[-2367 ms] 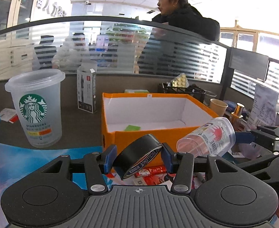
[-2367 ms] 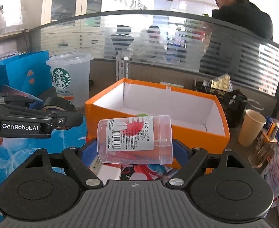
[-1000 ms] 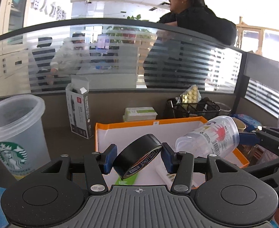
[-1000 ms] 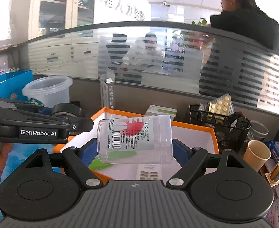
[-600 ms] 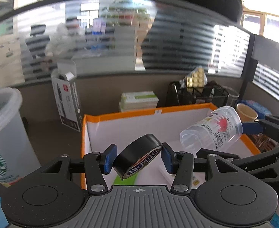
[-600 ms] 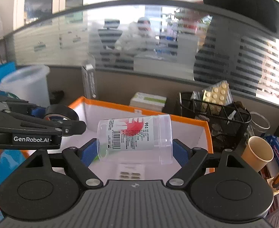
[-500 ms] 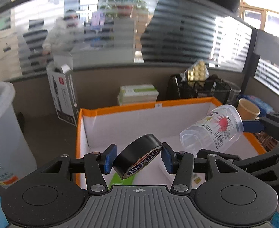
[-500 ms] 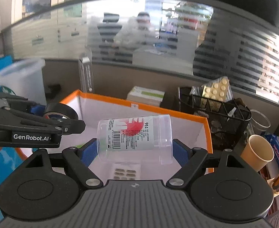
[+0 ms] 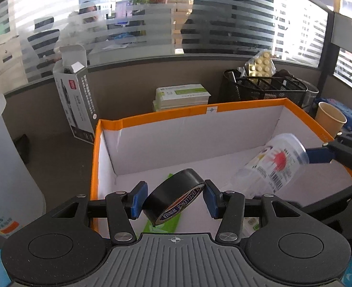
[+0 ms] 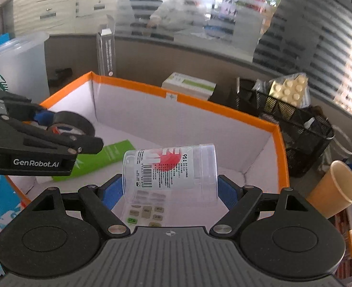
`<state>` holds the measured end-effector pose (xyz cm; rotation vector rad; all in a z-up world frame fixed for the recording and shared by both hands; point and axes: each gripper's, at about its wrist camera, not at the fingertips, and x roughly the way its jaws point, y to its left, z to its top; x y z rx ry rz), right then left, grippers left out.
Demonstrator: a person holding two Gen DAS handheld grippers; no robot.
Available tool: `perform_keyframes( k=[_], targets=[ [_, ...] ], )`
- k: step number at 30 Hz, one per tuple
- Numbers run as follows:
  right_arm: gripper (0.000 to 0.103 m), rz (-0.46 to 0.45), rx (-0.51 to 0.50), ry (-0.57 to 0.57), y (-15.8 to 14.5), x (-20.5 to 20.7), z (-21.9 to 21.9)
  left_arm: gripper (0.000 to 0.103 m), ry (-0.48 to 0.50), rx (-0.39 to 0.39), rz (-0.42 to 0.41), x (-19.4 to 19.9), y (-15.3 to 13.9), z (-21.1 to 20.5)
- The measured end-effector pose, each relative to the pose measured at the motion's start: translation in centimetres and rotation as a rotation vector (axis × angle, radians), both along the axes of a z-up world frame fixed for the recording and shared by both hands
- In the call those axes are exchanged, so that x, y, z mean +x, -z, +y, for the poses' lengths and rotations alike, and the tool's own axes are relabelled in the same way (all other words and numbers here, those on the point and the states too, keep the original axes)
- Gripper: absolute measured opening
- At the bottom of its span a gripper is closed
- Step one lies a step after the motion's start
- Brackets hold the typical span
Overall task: Organize rigid objects
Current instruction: 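Carry the tape roll and pill bottle over the orange box with both tools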
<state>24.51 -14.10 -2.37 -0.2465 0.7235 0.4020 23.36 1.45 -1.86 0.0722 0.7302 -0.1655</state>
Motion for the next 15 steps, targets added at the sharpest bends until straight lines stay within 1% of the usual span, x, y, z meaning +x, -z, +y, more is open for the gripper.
perform_keyframes(
  k=[3, 5, 7, 11, 15],
  targets=[
    [0.081, 0.013, -0.008, -0.002, 0.3, 0.2, 0.2, 0.049, 0.028, 0.004, 0.012, 0.0, 0.0, -0.6],
    [0.081, 0.014, -0.012, 0.0, 0.3, 0.3, 0.1, 0.049, 0.05, 0.031, 0.009, -0.2, 0.2, -1.3],
    [0.081, 0.018, -0.023, 0.0, 0.4, 0.3, 0.1, 0.049, 0.051, 0.046, 0.004, -0.2, 0.2, -1.6],
    [0.081, 0.041, -0.014, -0.001, 0.5, 0.6, -0.1, 0.049, 0.053, 0.058, 0.022, 0.1, 0.3, -1.6],
    [0.081, 0.049, -0.021, -0.006, 0.5, 0.9, 0.0, 0.049, 0.053, 0.06, 0.061, 0.8, 0.5, -1.4]
  ],
)
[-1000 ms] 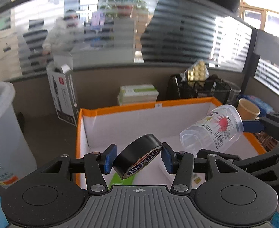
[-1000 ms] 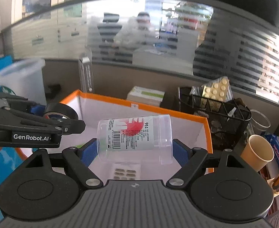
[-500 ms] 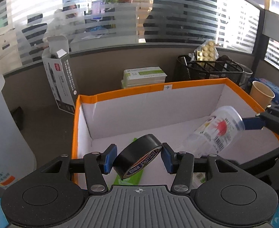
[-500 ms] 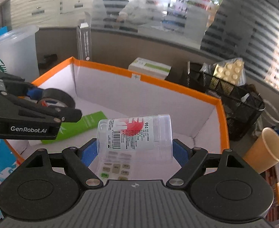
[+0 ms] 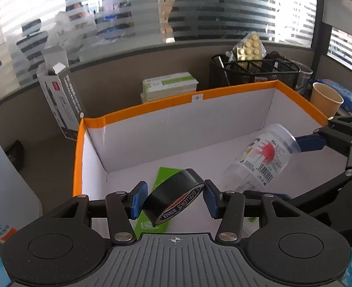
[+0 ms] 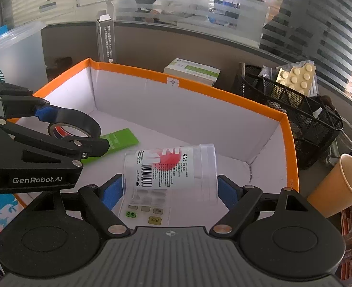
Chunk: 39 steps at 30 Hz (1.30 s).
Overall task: Organize rigid objects
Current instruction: 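Carry the tape roll and pill bottle over the orange box with both tools, then open both tools to release the tape roll and pill bottle into the box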
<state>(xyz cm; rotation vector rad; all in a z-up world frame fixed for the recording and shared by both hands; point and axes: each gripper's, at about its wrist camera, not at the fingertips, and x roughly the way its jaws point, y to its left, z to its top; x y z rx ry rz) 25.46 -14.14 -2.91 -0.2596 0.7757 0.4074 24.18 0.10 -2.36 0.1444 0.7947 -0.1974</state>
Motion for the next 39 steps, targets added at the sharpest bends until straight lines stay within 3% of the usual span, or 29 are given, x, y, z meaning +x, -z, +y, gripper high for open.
perform_keyframes(
  k=[16, 29, 39],
  targets=[
    [0.081, 0.073, -0.03, 0.022, 0.5, 0.9, 0.1, 0.049, -0.005, 0.103, 0.101, 1.4, 1.3, -0.8],
    [0.081, 0.082, -0.023, 0.043, 0.6, 0.8, 0.0, 0.051, -0.019, 0.115, 0.126, 1.7, 1.6, -0.9],
    [0.083, 0.056, -0.026, 0.048, 0.1, 0.3, -0.5, 0.059, -0.018, 0.093, 0.119, 1.4, 1.0, -0.9]
  ],
)
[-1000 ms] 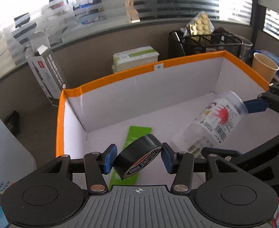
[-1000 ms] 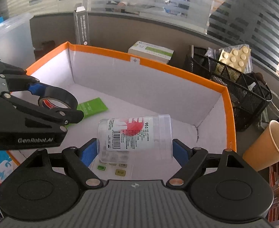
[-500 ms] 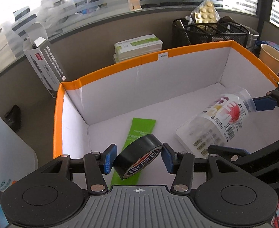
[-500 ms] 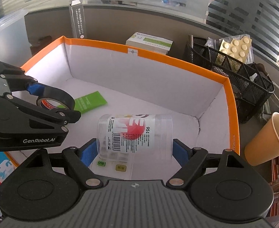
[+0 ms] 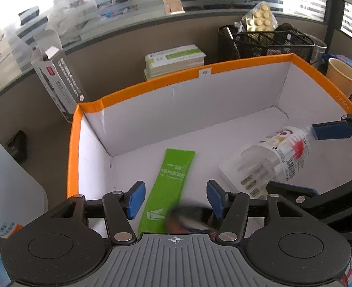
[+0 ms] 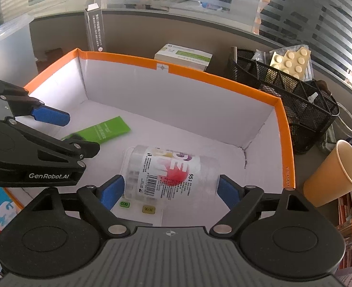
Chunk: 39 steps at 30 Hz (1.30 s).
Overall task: Organize rigid objects
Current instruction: 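Open both tools to release the tape roll and pill bottle into the box, then move both tools back toward the remaining items on the mat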
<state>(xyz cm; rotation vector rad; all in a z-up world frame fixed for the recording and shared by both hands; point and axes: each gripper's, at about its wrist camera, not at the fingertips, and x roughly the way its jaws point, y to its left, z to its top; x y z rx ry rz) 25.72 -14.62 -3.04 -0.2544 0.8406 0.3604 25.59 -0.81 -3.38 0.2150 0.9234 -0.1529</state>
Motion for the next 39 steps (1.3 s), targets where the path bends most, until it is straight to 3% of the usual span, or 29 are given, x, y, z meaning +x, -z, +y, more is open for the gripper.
perform_keyframes(
  k=[1, 2, 3, 5, 15, 22, 25, 32, 36, 39],
  targets=[
    [0.085, -0.016, -0.013, 0.003, -0.2, -0.2, 0.0, 0.061, 0.003, -0.004, -0.008, -0.2, -0.3, 0.0],
    [0.087, -0.036, -0.028, 0.006, -0.5, -0.5, 0.0, 0.072, 0.004, -0.008, -0.018, -0.4, -0.7, -0.1],
    [0.088, -0.051, -0.039, 0.004, -0.7, -0.7, -0.1, 0.093, -0.009, -0.001, -0.036, -0.6, -1.2, -0.1],
    [0.088, -0.068, -0.04, 0.005, -1.4, -1.2, -0.2, 0.102, -0.02, 0.003, -0.094, -1.3, -2.4, 0.0],
    [0.088, -0.19, 0.011, 0.002, -5.0, -5.7, -0.8, 0.102, -0.018, 0.019, -0.239, -6.4, -6.8, 1.6],
    [0.088, -0.342, 0.073, -0.031, -6.2, -12.9, -2.0, 0.103, 0.009, 0.004, -0.371, -13.5, -7.6, 4.1],
    [0.084, -0.351, 0.126, -0.057, -5.2, -15.8, -2.9, 0.103, 0.04, -0.014, -0.346, -15.7, -6.1, 4.7],
    [0.065, -0.246, 0.14, -0.015, 0.1, -18.4, -3.4, 0.103, 0.08, -0.048, -0.267, -19.2, -1.9, 5.2],
    [0.054, -0.198, 0.194, 0.02, 2.5, -19.1, -4.0, 0.103, 0.138, -0.065, -0.272, -21.6, -0.7, 5.0],
    [0.053, -0.21, 0.205, 0.051, 3.4, -20.1, -4.1, 0.103, 0.212, -0.066, -0.272, -23.0, 0.3, 4.3]
  ],
)
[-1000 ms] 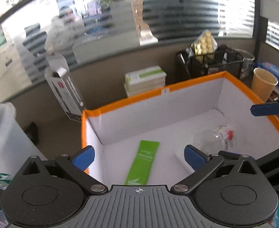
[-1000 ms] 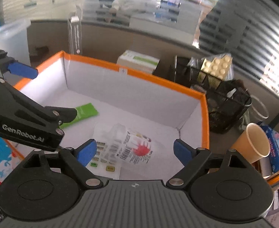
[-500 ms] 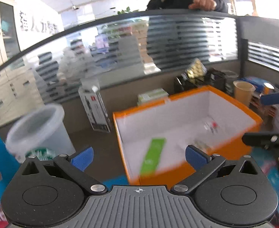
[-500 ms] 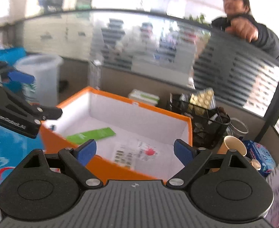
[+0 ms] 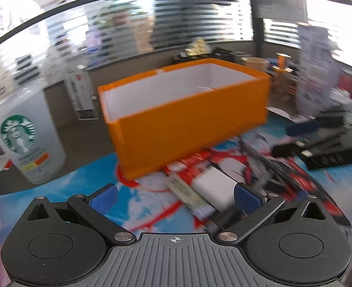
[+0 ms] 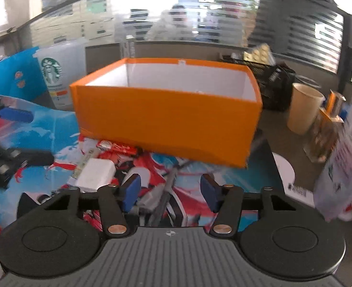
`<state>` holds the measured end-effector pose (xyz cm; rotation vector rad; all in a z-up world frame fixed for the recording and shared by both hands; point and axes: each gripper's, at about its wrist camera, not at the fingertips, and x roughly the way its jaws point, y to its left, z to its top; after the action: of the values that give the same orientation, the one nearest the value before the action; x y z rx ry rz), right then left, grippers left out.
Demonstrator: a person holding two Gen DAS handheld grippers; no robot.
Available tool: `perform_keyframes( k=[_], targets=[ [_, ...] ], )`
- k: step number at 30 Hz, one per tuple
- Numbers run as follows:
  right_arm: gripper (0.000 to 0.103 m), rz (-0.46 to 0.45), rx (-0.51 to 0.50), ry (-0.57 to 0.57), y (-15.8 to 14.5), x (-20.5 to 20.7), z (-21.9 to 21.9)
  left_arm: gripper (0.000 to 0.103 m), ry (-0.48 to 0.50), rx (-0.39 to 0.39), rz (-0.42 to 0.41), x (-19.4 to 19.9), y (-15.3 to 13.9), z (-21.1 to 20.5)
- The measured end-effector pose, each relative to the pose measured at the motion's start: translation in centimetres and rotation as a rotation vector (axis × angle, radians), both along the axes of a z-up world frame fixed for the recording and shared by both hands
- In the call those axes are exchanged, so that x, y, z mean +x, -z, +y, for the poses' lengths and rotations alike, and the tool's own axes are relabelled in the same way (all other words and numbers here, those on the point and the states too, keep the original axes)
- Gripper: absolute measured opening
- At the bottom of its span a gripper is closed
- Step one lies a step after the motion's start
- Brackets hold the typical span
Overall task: Organize rigid objects
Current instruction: 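Move both tools back toward the remaining items on the mat, then grasp the blue-capped marker with the left tool while the right tool grasps the black pen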
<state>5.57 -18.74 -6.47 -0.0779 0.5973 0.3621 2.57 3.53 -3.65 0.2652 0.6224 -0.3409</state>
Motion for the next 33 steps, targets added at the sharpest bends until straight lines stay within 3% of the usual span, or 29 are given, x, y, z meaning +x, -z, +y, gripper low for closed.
perform_keyframes(
  k=[4, 8, 10, 14, 20, 25, 28, 30, 33],
  targets=[
    [0.055, -0.005, 0.012, 0.025, 1.1, -0.6, 0.4, 0.103, 0.073, 0.005, 0.025, -1.3, 1.6, -1.1],
    [0.069, -0.013, 0.019, 0.035, 1.8, -1.0, 1.0, 0.103, 0.129, -0.016, 0.022, -2.2, 2.4, -1.5],
    [0.069, -0.017, 0.027, 0.049, 1.9, -1.1, 0.8, 0.103, 0.148, -0.006, 0.017, -2.6, 2.9, -1.9],
    [0.053, -0.002, 0.038, 0.076, 2.1, -1.0, 0.4, 0.103, 0.193, 0.016, 0.004, -3.2, 3.7, -2.6],
    [0.03, 0.031, -0.021, 0.059, 2.6, -1.4, 1.1, 0.1, 0.245, -0.005, 0.024, -3.5, 4.3, -2.7],
    [0.03, 0.034, -0.059, 0.062, 3.0, -1.4, 1.8, 0.093, 0.266, -0.024, 0.055, -3.3, 5.1, -2.8],
    [0.03, 0.032, -0.041, 0.05, 3.2, -1.5, 1.7, 0.084, 0.277, -0.027, 0.034, -3.6, 5.2, -2.9],
    [0.03, 0.03, -0.04, 0.051, 3.2, -1.5, 1.8, 0.071, 0.283, -0.025, 0.02, -3.7, 5.2, -3.0],
    [0.03, 0.031, -0.047, 0.048, 3.2, -1.5, 1.9, 0.065, 0.29, -0.02, 0.01, -3.9, 5.1, -3.3]
  ],
)
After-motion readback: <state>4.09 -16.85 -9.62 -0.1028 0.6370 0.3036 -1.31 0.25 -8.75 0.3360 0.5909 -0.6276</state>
